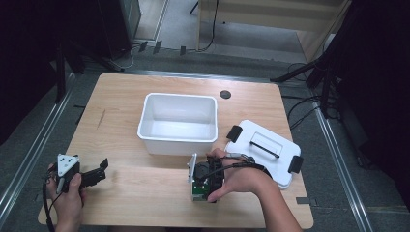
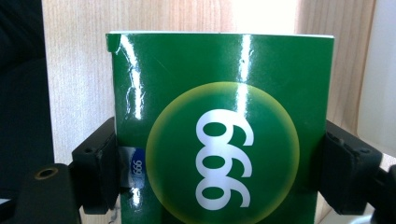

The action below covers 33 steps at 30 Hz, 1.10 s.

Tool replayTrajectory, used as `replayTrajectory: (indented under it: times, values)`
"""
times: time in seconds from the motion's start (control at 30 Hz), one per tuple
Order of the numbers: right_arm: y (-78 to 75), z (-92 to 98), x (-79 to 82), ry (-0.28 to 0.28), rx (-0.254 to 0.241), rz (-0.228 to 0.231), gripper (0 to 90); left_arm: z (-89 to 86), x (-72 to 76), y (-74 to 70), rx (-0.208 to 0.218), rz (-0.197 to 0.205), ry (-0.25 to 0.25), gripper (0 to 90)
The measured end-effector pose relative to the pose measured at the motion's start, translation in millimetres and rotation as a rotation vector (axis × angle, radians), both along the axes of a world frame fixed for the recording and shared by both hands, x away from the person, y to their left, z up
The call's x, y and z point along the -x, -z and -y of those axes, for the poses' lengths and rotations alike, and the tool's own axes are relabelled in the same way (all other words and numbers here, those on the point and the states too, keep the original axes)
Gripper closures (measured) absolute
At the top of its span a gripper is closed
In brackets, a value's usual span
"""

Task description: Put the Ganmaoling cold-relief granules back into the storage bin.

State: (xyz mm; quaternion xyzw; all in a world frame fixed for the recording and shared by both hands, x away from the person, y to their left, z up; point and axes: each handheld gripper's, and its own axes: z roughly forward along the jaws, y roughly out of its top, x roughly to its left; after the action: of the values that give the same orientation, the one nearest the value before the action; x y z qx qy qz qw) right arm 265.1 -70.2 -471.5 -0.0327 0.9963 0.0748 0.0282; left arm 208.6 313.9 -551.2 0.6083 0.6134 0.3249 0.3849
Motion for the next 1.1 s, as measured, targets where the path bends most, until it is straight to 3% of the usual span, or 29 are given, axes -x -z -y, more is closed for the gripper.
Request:
replayTrajectory:
  times: [0.7,1.1]
  values:
    - [-25.1,0.9,1.1,-0.016,-0.015,0.013,16.0,-0.1,0.0,0.0,0.000,0.003,0.000,0.0]
    - [-49.0,2.8,-1.2,-0.026,-0.025,0.012,16.1,-0.2,0.0,-0.1,0.001,0.002,-0.002,0.0]
